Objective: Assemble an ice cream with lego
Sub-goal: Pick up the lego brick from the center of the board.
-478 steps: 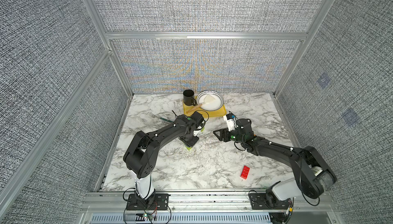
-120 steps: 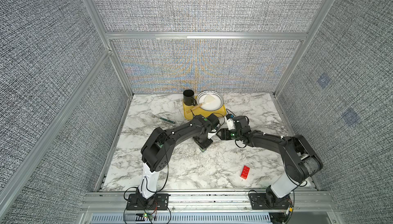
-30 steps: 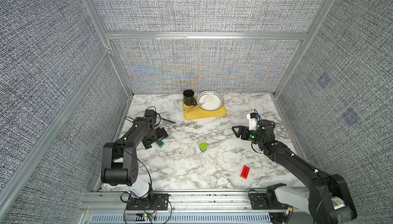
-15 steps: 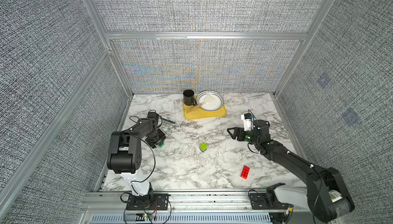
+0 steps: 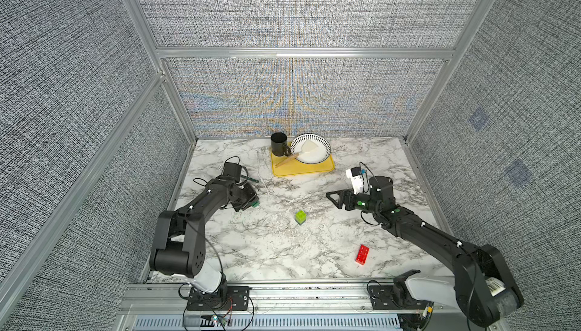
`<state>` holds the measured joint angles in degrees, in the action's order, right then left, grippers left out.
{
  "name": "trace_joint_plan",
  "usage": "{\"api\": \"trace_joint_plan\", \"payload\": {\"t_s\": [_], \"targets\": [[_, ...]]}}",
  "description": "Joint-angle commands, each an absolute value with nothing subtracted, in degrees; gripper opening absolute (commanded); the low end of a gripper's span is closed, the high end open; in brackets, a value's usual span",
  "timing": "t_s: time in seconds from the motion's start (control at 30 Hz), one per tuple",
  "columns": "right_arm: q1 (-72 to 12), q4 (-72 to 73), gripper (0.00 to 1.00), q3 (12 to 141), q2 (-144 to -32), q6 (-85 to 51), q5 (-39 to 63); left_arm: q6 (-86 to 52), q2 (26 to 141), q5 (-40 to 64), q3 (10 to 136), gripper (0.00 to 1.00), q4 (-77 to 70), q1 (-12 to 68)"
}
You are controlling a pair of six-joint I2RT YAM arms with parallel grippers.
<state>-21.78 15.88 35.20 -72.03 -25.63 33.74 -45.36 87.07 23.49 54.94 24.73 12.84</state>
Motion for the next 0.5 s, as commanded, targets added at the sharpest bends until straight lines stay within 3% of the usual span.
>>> {"api": "trace_joint_plan", "payload": {"t_s": [0.0,0.2,0.47], "targets": [[-23.9,22.7,0.79,36.8,-74.3,-30.2,50.9,-42.8,82.5,33.9,54.9,0.02,13.7,17.5],[-28.8,20.8,0.79,43.9,-82.5,-34.7,59.1,-42.4,80.5,41.4,51.7,0.02,0.5,24.0],[-30.6,26.8,0.78,48.3,-87.3,-40.2,60.3,-50.8,81.6,44.0,49.4,0.02,-11.4,26.3]]}}
